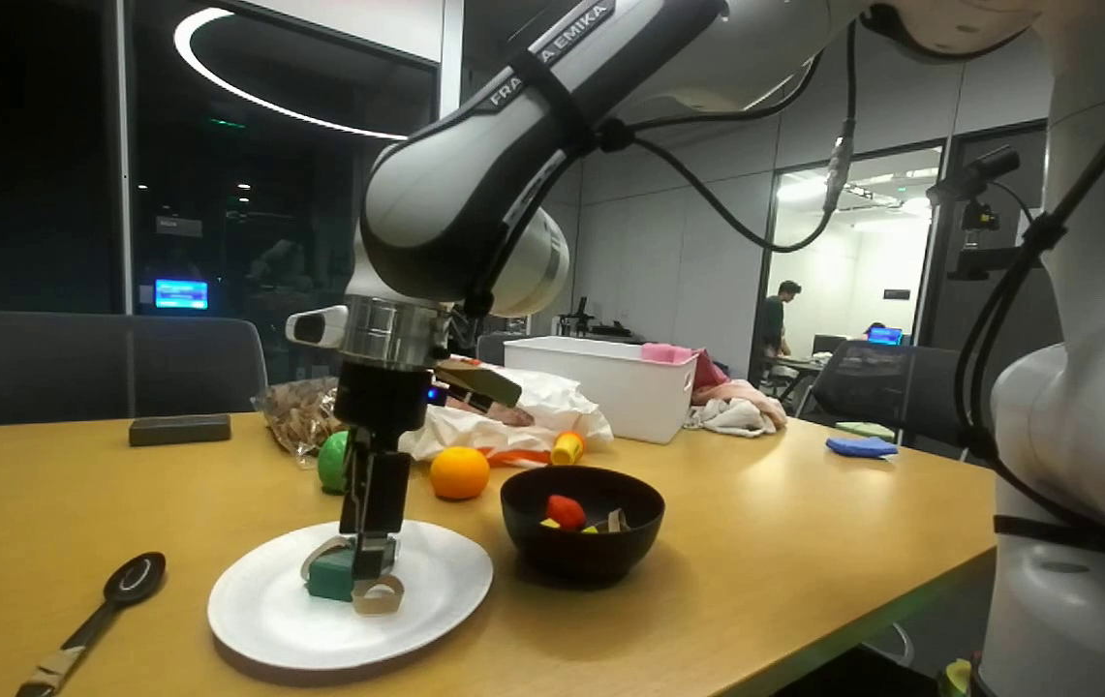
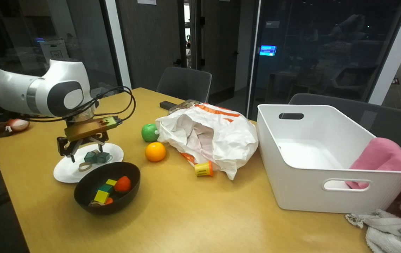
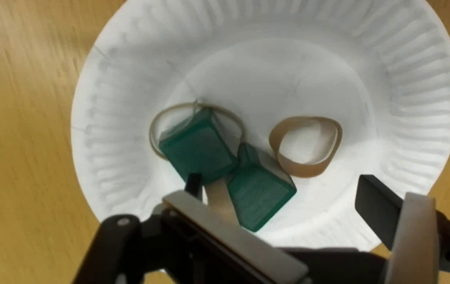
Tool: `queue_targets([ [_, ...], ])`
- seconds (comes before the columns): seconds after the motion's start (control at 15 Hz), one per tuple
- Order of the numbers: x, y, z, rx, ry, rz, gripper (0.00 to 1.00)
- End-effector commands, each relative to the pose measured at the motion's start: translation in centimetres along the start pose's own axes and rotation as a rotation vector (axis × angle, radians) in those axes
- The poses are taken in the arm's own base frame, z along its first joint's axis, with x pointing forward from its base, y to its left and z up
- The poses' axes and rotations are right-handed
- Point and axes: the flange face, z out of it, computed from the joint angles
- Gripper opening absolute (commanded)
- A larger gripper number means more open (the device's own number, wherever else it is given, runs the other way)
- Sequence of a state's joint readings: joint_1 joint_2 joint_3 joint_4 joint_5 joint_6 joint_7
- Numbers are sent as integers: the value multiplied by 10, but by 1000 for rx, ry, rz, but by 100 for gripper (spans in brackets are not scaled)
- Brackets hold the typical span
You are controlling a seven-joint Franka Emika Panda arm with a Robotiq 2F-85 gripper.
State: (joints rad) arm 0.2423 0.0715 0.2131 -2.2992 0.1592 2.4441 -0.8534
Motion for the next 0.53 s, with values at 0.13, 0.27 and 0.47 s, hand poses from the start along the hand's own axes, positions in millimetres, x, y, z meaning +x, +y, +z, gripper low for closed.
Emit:
queue_targets([
  [0.13, 15, 0, -12, -20, 55, -58, 100],
  [0.27, 11, 5, -3, -22, 44, -77, 100],
  [0.47, 7, 12, 5, -29, 44, -94, 100],
])
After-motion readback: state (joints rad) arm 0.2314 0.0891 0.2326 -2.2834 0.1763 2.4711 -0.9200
